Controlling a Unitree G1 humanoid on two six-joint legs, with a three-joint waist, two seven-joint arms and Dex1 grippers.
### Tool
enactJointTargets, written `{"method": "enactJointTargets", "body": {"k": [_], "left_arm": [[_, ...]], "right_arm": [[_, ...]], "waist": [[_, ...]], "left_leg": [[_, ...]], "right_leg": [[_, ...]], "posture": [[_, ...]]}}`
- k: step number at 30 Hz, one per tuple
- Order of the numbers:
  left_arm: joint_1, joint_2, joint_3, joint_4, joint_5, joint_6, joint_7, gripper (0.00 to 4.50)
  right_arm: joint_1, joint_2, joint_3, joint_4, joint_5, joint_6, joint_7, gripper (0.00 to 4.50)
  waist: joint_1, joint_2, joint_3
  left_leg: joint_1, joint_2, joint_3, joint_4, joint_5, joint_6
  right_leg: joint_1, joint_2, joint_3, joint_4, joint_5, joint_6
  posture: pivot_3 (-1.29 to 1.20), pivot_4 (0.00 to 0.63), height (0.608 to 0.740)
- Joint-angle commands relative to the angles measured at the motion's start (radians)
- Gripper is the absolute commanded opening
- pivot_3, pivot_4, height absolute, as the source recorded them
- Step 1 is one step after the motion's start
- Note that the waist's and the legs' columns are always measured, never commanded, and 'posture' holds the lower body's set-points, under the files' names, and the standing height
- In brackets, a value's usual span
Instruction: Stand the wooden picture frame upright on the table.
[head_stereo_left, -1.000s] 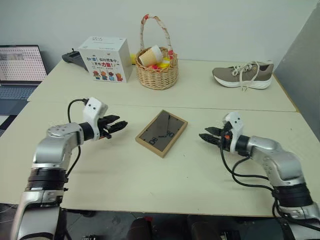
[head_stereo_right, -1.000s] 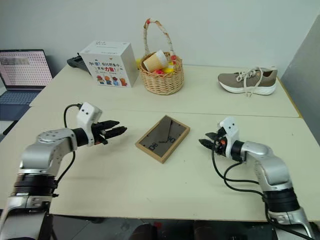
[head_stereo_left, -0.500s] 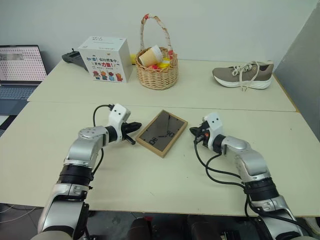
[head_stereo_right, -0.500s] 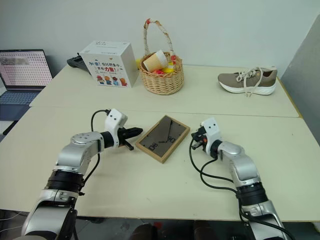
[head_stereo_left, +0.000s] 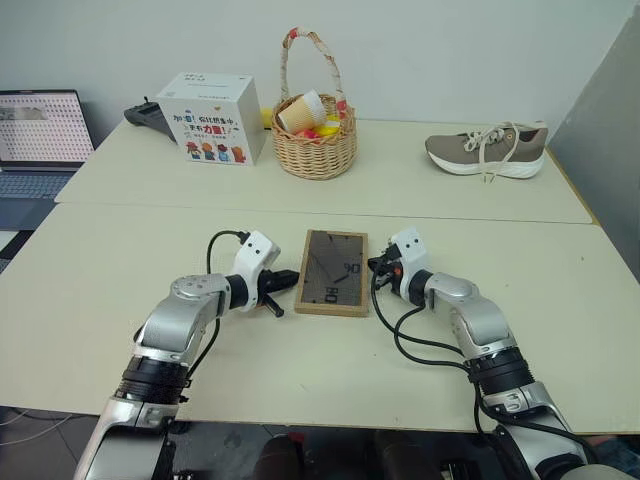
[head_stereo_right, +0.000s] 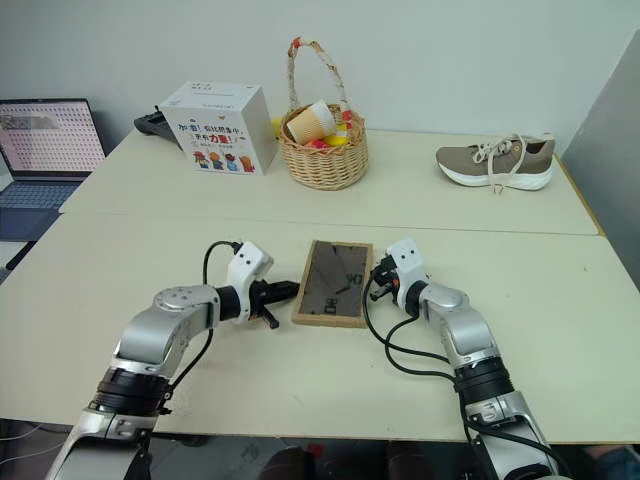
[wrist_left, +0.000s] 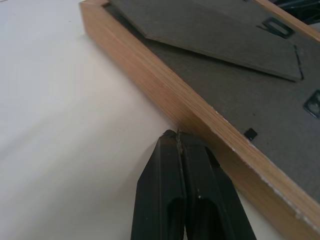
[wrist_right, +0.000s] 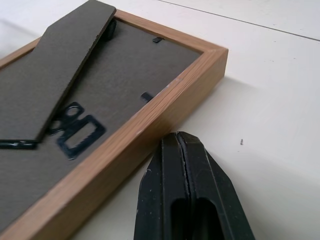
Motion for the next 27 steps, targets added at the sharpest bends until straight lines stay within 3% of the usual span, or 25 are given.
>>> {"method": "enactJointTargets", "body": {"k": [1,19,25,27], "left_arm": [[0.001,-0.005,0.03,-0.078,-0.033,0.02,0.015,0.01],[0.226,0.124,0.114,-0.373,-0.131,0.187,0.002,0.01],[0.326,0.145,0.261,-0.427,-0.242,0.254,-0.01,0.01],[0.35,0.153,0.332,-0.449,-0.352,0.343,-0.039,0.39]], "right_arm": [[-0.004,0.009,0.021,-0.066,0.013,-0.013,0.039,0.0],[0.074,-0.086,0.126,-0.296,0.051,0.151,0.222,0.0],[0.078,-0.168,0.117,-0.251,-0.002,0.081,0.227,0.0],[0.073,-0.176,0.113,-0.239,-0.001,0.064,0.232,0.0]], "waist": [[0.0,0.0,0.0],[-0.002,0.0,0.0],[-0.001,0.0,0.0],[-0.002,0.0,0.0]], "left_leg": [[0.0,0.0,0.0,0.0,0.0,0.0],[0.001,0.0,-0.001,-0.001,0.0,0.0],[0.0,0.0,-0.001,-0.001,0.0,0.0],[0.001,0.0,-0.001,-0.001,0.0,0.0]], "right_leg": [[0.0,0.0,0.0,0.0,0.0,0.0],[0.0,0.0,0.0,-0.001,0.0,0.0],[0.0,0.0,0.0,-0.001,0.0,0.0],[0.0,0.0,0.0,-0.001,0.0,0.0]], "posture": [[0.0,0.15,0.74],[0.0,0.15,0.74],[0.0,0.15,0.74],[0.0,0.15,0.74]]}}
